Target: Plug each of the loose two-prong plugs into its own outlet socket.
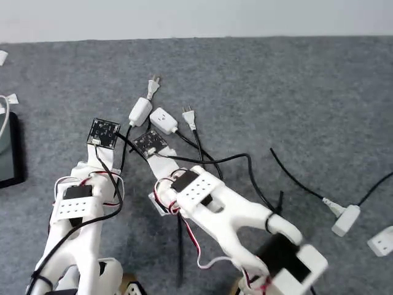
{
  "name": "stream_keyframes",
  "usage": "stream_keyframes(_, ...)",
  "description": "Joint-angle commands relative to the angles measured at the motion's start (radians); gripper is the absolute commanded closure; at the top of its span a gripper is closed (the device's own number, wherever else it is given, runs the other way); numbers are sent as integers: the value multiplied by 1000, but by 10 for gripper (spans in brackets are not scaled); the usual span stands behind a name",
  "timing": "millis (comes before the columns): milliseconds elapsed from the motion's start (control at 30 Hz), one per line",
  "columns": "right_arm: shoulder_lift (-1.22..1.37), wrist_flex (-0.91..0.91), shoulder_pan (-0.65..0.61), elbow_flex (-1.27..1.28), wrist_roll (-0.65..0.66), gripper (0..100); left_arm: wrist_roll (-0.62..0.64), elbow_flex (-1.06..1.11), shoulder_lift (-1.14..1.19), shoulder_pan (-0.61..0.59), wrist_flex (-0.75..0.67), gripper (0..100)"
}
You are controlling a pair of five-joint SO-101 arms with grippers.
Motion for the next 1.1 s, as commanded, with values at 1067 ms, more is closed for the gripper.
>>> stream_keyframes(1067,-456,549,809,-176,256,991,6,-38,-11,-38,-11,985)
